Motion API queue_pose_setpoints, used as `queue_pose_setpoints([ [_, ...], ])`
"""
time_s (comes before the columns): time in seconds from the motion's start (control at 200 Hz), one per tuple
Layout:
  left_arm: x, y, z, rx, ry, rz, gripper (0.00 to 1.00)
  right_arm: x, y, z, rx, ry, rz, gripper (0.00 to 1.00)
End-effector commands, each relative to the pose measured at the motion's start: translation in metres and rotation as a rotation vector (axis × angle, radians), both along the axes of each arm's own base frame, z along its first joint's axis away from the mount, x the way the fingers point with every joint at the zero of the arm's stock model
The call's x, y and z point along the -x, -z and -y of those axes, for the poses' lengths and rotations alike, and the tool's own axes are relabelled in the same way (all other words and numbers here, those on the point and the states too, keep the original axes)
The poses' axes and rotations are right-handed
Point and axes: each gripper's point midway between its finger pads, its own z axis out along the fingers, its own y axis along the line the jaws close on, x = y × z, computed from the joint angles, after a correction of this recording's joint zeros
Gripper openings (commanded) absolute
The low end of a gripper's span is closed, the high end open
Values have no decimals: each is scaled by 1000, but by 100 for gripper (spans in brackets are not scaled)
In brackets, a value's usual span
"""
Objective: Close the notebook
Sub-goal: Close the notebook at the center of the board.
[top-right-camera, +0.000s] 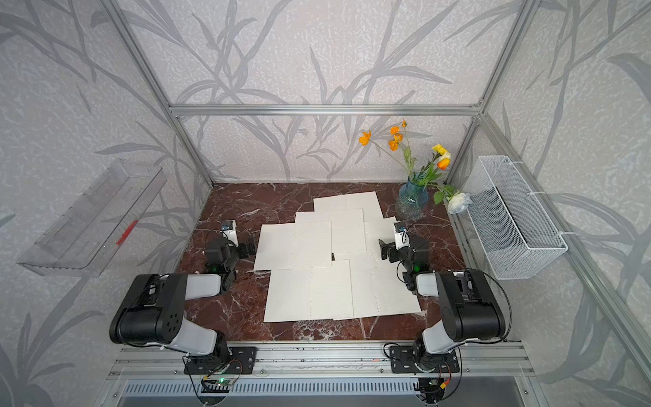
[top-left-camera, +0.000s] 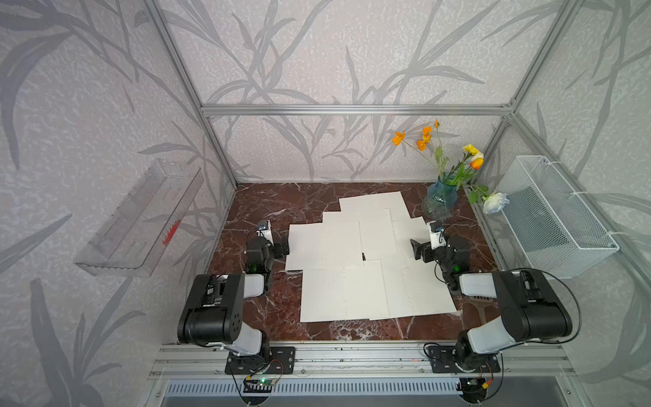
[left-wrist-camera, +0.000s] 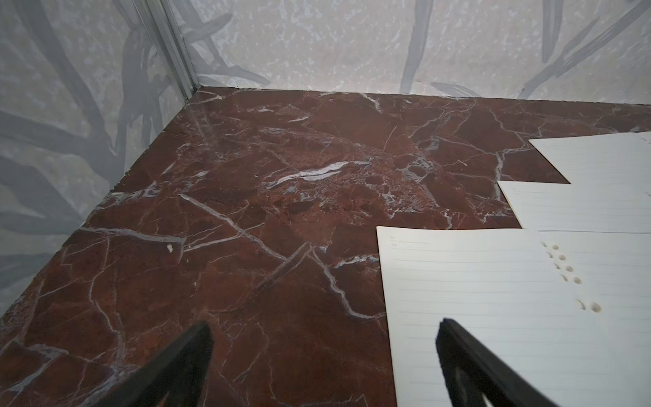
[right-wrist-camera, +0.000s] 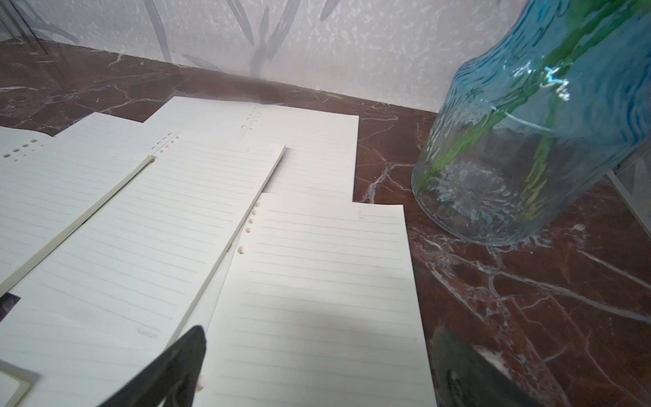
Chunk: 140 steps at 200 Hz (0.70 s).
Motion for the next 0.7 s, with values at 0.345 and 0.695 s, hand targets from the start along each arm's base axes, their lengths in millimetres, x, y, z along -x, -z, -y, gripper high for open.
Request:
queue_pose_setpoints([
  [0.345,-4,-1,-4,5,-18,-4,100,-6,-7,0,-6,6,16,99],
  [0.695,-4,-2,-8,6,-42,-9,100,-6,-6,0,-5,5,16,99],
])
